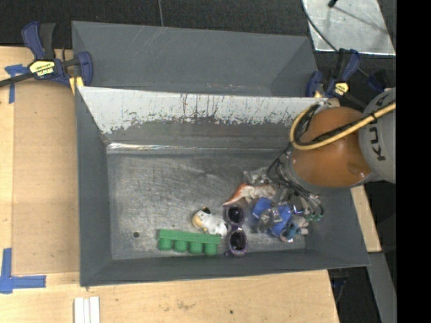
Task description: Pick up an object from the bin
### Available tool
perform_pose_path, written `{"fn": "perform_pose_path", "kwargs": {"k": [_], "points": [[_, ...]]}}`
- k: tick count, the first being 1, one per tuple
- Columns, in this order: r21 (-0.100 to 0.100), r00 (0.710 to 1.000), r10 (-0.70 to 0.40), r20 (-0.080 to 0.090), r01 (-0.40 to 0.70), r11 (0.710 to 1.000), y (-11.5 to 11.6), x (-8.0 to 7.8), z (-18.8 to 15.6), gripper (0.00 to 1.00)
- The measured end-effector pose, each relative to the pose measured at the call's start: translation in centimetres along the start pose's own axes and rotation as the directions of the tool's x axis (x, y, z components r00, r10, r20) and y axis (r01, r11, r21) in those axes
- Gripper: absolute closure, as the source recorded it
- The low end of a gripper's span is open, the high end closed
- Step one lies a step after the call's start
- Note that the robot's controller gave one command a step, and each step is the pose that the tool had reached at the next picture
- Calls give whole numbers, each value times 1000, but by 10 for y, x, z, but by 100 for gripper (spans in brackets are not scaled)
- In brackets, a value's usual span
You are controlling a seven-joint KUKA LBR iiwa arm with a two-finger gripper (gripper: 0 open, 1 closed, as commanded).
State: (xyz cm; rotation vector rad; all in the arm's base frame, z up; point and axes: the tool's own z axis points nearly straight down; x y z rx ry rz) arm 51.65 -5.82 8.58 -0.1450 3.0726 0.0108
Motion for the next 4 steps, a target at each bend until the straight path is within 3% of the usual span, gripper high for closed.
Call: {"fn": "perform_pose_path", "kwargs": {"k": [1,3,4], "points": [[21,908,418,-15,-418,908,11,-11,5,100],[23,908,418,-21,-417,908,11,-10,2,100],[29,908,416,-50,-415,909,12,-7,-13,100]]}}
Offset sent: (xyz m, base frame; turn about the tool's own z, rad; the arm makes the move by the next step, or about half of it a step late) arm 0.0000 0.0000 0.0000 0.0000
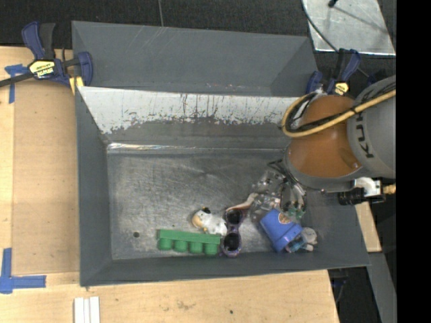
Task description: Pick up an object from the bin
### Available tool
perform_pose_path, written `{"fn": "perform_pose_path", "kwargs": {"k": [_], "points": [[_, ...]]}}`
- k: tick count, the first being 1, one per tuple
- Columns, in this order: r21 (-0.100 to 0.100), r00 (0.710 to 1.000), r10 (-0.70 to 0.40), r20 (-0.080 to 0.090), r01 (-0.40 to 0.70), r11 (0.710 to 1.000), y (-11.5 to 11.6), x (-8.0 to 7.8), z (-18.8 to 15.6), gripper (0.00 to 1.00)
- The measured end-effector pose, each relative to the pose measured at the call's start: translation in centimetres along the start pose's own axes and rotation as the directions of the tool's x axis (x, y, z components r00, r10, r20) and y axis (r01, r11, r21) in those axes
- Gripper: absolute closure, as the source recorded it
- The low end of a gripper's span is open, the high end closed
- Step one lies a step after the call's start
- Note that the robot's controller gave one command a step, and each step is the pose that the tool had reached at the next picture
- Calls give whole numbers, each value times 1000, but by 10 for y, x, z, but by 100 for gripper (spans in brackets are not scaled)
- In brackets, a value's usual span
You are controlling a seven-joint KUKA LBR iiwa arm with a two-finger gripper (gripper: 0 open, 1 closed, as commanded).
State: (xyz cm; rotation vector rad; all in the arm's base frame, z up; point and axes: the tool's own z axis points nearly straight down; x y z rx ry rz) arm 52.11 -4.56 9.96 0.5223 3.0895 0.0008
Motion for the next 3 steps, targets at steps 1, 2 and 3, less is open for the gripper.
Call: {"fn": "perform_pose_path", "kwargs": {"k": [1,2,3], "points": [[0,1000,0,-1,0,1000,0,-1,-12,100],[0,1000,0,-3,0,1000,0,-1,-19,100],[1,1000,-1,-8,1,1000,0,0,-27,100]]}}
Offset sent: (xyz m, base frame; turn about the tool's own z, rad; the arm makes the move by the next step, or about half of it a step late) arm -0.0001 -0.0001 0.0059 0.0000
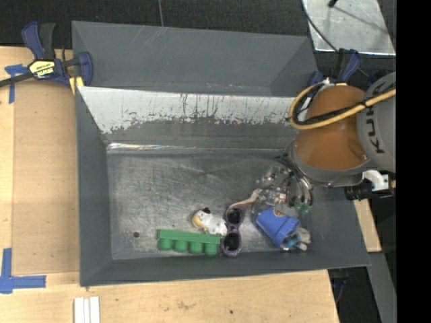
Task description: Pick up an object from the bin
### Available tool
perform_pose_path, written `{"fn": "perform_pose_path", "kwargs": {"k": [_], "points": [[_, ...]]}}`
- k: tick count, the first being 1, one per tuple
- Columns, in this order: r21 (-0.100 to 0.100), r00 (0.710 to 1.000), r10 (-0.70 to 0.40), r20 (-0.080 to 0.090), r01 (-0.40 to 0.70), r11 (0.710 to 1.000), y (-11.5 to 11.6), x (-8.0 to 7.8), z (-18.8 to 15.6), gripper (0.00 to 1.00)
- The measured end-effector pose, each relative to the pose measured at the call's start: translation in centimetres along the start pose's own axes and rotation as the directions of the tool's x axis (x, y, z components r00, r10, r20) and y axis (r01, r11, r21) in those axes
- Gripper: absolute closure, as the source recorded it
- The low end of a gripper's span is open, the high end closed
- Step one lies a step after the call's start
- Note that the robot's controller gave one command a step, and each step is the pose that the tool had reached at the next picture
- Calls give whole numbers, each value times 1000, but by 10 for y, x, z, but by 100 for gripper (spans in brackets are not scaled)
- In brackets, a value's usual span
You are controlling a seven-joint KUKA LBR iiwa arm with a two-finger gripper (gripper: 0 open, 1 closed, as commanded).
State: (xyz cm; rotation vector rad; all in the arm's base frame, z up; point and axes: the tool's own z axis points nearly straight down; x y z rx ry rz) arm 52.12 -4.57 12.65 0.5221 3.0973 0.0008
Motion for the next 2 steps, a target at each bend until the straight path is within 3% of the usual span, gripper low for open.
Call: {"fn": "perform_pose_path", "kwargs": {"k": [2], "points": [[1,1000,-1,-2,1,1000,0,0,-36,100]]}}
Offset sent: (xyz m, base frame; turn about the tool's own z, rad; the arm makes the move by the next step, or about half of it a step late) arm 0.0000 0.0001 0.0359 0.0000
